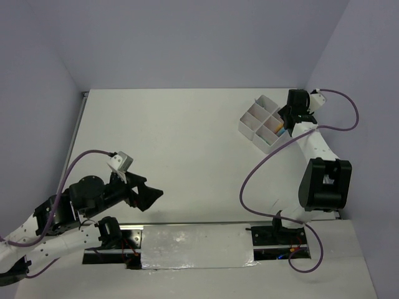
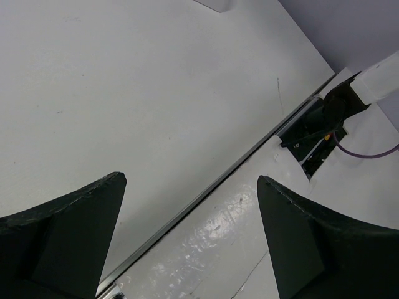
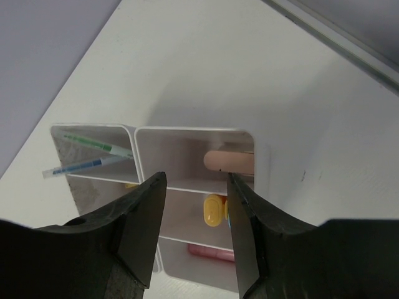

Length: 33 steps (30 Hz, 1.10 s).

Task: Sort the stationery into containers
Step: Reset both arms

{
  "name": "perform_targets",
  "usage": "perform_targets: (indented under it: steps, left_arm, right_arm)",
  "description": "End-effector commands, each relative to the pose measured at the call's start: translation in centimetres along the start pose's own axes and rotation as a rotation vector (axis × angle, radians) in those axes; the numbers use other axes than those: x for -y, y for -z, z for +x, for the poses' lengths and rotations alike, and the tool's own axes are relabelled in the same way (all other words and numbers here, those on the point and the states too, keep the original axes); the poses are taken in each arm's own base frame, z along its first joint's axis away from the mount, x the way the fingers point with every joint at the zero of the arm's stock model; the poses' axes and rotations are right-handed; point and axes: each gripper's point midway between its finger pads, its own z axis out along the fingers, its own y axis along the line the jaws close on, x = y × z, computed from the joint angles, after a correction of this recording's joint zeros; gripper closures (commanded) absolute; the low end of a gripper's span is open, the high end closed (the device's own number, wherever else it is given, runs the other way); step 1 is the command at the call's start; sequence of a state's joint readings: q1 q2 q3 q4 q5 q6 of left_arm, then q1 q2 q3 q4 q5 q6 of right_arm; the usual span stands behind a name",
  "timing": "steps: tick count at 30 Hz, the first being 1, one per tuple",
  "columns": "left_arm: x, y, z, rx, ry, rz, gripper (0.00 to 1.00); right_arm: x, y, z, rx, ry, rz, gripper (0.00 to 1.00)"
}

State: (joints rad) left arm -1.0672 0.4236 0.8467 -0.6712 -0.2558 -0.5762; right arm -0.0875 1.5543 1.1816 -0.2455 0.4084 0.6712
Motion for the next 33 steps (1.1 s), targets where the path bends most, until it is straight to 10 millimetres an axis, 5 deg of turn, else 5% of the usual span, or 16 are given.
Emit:
perform_targets:
  steps: [1, 4, 9, 11, 14, 18, 22, 26, 33]
  left_arm:
    - [0.7, 0.1, -0.9, 0.042, -0.006, 0.035, 0.01]
    - [0.3, 0.0, -1.0, 0.042, -0.001, 0.01, 0.01]
    - [-1.6, -0.6, -1.1, 0.036, 0.02, -0.124, 0.01]
    - [-3.2, -0.8, -1.4, 0.036, 0.034, -0.237, 0.01]
    - [-5.6, -1.7, -1.2, -0.013, 0.025, -0.419, 0.01]
    - [-9.3, -3.2, -2.6, -0.021, 0.074, -0.625, 0.01]
    - [-10.8, -3.0, -6.7, 0.04, 0.079, -0.729, 0.01]
    - [-13.1, -1.7, -11.5, 0.123, 0.091, -0.835, 0.01]
    - [-16.2, 1.1, -12.5, 0.2, 0.121, -0.942, 0.01]
  right_arm:
    - [-2.0, 1.9, -2.0, 0.054, -0.034, -0.094, 0.48]
    - [-4.7, 4.6, -4.2, 0.088, -0.064, -0.217, 0.45]
    - [-7.5, 10.0, -7.0, 0.147, -0.086, -0.337, 0.23]
    - [-10.2, 13.0, -5.4, 0.094, -0.06, -0.464, 0.22]
    - [-11.4, 17.1, -3.8, 0.021, -0.027, -0.585, 0.21]
    - [-12.6, 24.3, 2.8, -0.201, 0.098, -0.77, 0.2]
    - [-11.8, 28.9, 5.5, -0.26, 0.151, -0.872, 0.04]
    - [-9.3, 32.0, 4.7, -0.19, 0.119, -0.939, 0.0]
    - [-4.8, 31.3, 6.1, -0.103, 0.159, -0.798, 0.0]
